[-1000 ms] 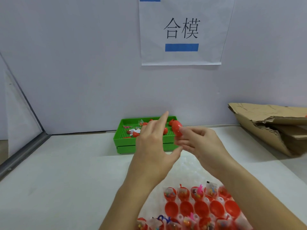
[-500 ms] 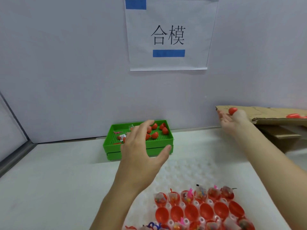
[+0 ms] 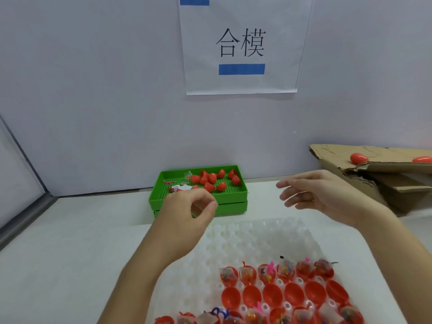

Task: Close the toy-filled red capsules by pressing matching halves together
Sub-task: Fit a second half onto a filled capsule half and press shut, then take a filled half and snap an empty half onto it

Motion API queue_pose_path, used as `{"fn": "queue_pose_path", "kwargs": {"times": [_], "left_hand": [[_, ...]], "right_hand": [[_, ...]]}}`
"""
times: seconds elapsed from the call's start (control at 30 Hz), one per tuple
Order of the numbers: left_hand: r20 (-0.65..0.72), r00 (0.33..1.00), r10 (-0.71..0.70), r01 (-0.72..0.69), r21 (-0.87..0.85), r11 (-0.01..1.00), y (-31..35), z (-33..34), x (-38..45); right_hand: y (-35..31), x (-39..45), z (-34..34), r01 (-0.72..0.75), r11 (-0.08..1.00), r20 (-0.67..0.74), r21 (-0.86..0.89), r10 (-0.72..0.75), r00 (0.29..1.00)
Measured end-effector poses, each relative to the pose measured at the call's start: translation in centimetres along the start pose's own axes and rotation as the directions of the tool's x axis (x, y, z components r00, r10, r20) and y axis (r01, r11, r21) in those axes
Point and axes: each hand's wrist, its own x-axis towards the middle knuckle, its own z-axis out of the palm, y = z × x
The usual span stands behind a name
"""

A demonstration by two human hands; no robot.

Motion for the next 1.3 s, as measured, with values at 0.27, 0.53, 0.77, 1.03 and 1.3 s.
{"fn": "queue_pose_path", "kwargs": {"times": [0.27, 0.53, 0.77, 1.03, 1.3], "left_hand": [[0.285, 0.955, -0.080, 0.057, 0.088, 0.995, -0.2, 0.6, -0.4], [0.327, 0.941, -0.082, 0.043, 0.126, 0.991, -0.2, 0.8, -0.4], [0.396, 0.910, -0.124, 0.065, 0.160, 0.985, -0.4, 0.7, -0.5], [0.651, 0.718, -0.246, 0.106, 0.247, 0.963, -1.0, 0.5, -1.0], [0.603, 0.754, -0.261, 0.098, 0.290, 0.952, -1.2, 0.6, -0.8]], "right_hand": [[-2.4, -2.8, 2.3, 0.188, 0.887, 0.165, -0.421, -0.129, 0.978], [-2.1, -3.4, 7.0, 0.327, 0.718, 0.375, -0.614, -0.100, 0.922], [-1.6, -4.1, 9.3, 0.401, 0.640, 0.454, -0.655, -0.090, 0.887], [-0.5, -4.4, 10.7, 0.368, 0.493, 0.409, -0.789, -0.026, 0.912], [0.4, -4.2, 11.6, 0.359, 0.419, 0.423, -0.834, 0.069, 0.903]]}}
